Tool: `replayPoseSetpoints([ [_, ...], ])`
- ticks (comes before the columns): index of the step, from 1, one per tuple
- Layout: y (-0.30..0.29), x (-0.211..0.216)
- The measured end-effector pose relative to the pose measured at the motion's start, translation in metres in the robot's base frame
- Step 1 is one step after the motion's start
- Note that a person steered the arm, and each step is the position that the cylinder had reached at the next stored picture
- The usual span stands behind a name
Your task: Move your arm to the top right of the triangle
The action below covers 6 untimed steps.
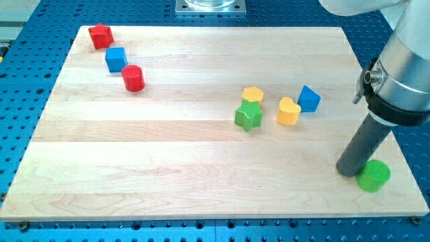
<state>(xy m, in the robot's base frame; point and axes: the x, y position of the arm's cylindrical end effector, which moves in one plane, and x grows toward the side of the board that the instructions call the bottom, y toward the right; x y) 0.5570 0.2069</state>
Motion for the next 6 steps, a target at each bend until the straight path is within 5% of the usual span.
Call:
replayPoseSetpoints([
  [2, 0.065, -0.075],
  [4, 0.038, -0.174],
  [6, -0.005, -0.105],
])
